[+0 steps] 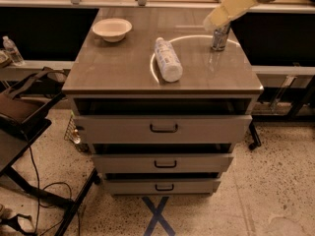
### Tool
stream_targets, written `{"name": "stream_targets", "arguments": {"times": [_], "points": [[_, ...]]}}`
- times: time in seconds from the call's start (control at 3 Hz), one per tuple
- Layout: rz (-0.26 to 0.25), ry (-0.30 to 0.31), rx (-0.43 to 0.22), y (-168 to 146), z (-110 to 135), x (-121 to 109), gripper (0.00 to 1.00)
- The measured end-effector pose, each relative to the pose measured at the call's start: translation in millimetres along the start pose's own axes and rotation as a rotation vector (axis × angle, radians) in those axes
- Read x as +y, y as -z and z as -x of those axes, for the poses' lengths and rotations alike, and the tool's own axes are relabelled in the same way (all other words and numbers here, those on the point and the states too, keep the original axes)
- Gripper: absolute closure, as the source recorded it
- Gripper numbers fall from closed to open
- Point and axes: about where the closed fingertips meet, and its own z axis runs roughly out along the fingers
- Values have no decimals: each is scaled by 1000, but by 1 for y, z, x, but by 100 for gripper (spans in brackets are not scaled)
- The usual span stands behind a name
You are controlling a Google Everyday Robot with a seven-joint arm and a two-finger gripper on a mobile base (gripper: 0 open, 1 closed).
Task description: Place blue plastic bottle upright
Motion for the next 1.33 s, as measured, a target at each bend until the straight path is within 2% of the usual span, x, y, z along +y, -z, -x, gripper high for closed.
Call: {"name": "stream_targets", "arguments": {"times": [0.33, 0.67, 1.0, 1.33], "points": [[0, 0, 0, 0, 0, 0, 0], [-8, -38, 17, -12, 2, -6, 0], [-15, -91, 69, -38, 20, -15, 0], [-55, -177, 202, -77, 38, -25, 0]]}}
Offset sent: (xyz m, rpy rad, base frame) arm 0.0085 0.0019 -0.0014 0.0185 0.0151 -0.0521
